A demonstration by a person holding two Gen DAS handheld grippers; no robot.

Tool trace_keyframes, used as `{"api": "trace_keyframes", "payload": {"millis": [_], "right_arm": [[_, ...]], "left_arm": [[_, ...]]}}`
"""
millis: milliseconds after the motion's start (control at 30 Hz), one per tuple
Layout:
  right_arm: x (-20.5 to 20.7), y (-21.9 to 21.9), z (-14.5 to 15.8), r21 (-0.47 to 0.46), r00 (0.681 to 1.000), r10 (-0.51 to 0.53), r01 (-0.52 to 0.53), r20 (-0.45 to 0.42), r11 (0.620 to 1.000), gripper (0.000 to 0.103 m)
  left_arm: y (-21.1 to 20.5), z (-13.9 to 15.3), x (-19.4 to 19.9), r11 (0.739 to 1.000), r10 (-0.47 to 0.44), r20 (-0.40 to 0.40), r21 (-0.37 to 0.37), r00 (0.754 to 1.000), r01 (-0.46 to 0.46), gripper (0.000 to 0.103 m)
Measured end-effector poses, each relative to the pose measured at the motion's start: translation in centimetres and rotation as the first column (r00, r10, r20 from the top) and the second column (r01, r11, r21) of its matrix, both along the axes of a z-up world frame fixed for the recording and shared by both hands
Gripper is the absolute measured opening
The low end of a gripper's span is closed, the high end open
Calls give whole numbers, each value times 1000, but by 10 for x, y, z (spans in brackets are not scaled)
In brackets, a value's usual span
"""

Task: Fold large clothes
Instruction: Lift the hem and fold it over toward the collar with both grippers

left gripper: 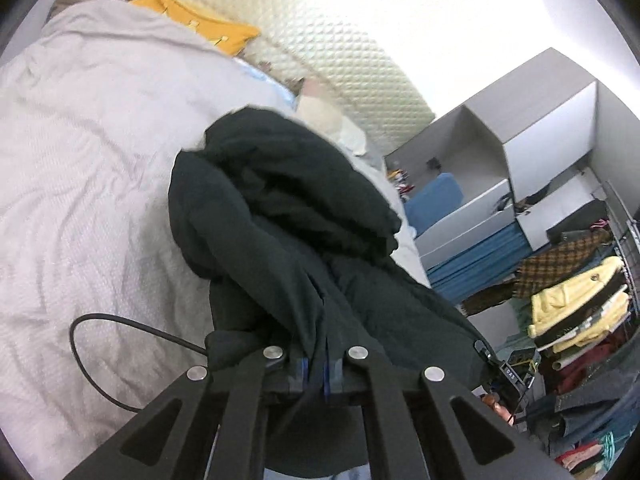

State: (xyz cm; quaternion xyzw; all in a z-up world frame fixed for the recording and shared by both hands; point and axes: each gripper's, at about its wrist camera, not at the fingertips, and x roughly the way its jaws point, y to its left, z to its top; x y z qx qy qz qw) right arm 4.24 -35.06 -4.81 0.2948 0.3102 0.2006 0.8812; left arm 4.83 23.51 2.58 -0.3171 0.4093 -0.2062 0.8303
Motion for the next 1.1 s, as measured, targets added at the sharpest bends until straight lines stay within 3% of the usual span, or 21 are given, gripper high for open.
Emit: {"api": "trace_keyframes", "payload": {"millis": [333,400,533,700,833,1100], "right_arm": [[-93,-16,52,-18,995,22,-20,102,1000,15],[-117,-18,63,-24,994,-1,4,107,1000,15],[-140,-21,86,-8,991,-9,11,137,1000,15],[-116,-21,97,-38,994,-16,20,112,999,15],[-74,-23,99,-17,995,-34,36,94,999,15],[56,-27,94,-20,995,-89,89,-32,996,15]], "left_arm": [[14,42,-84,999,-38,63,-25,997,40,3],[21,49,-106,996,-42,76,-76,996,48,3],[31,68,-128,994,-42,126,-91,991,54,3],[24,73,-105,997,-49,102,-49,994,54,3],[19,79,-62,999,-47,89,-9,995,48,4],[1,84,48,991,-3,39,133,999,-3,4]]}}
